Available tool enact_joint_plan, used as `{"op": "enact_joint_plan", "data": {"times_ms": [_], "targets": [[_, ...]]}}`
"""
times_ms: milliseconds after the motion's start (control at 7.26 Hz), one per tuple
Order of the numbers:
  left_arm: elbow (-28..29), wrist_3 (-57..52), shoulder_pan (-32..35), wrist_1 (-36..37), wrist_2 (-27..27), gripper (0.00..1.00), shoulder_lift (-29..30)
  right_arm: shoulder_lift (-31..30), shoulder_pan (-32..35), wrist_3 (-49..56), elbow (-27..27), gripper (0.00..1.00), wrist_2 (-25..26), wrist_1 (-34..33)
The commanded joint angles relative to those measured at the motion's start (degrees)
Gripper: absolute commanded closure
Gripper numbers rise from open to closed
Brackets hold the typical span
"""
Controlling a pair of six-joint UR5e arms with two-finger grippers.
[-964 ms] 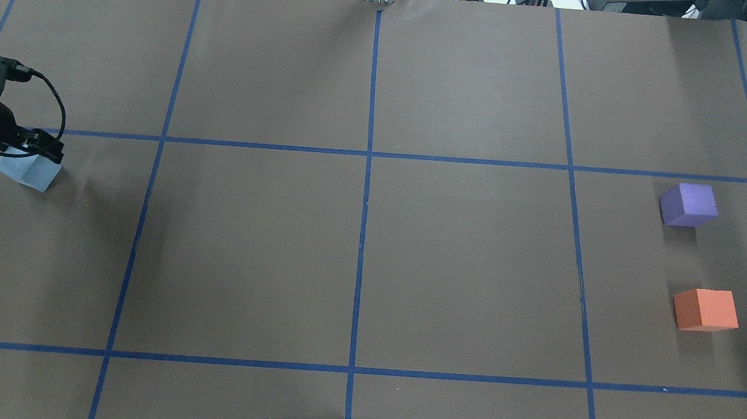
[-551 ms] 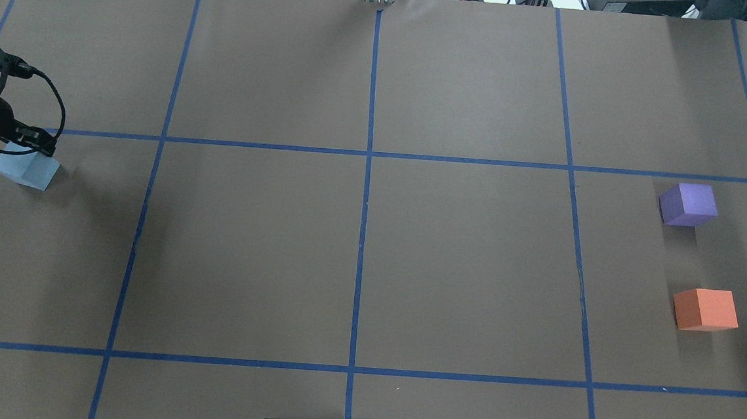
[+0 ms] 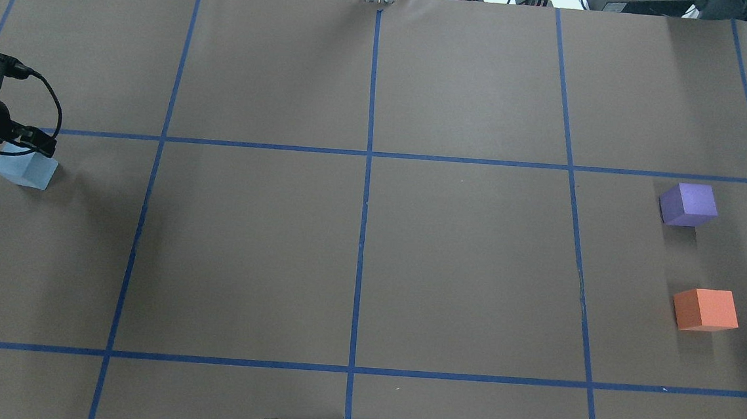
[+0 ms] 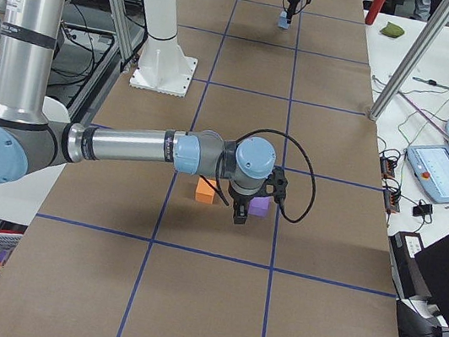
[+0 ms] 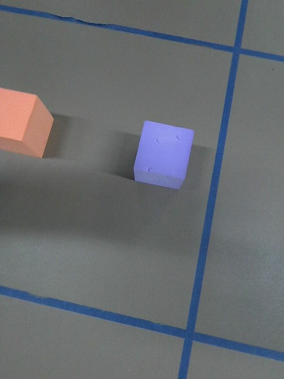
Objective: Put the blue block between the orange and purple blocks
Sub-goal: 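Close the left gripper on the light-blue cube and lift it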
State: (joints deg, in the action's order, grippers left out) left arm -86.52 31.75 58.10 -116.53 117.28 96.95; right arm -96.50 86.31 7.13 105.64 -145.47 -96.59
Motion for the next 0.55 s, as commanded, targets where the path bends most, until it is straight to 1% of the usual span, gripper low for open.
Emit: {"op": "enact_joint_plan", "data": {"times_ms": [0, 138, 275, 413], "targets": [[0.2, 0.2, -0.2, 0.2, 0.1, 0.03, -0.4, -0.1, 0.0, 0.0, -0.1, 0.0, -0.8, 0.0], [0.7, 0.2, -0.2, 0.0, 0.2, 0.1, -0.9, 0.0, 0.0, -0.1, -0.1, 0.0, -0.9, 0.0], [0.6, 0.2, -0.2, 0.2, 0.1, 0.47, -0.9, 0.0, 0.0, 0.0, -0.1, 0.0, -0.9, 0.0], [0.3, 0.3, -0.2, 0.3, 0.5, 0.99, -1.0, 0.0, 0.0, 0.0, 0.1, 0.0, -0.9, 0.0]]}}
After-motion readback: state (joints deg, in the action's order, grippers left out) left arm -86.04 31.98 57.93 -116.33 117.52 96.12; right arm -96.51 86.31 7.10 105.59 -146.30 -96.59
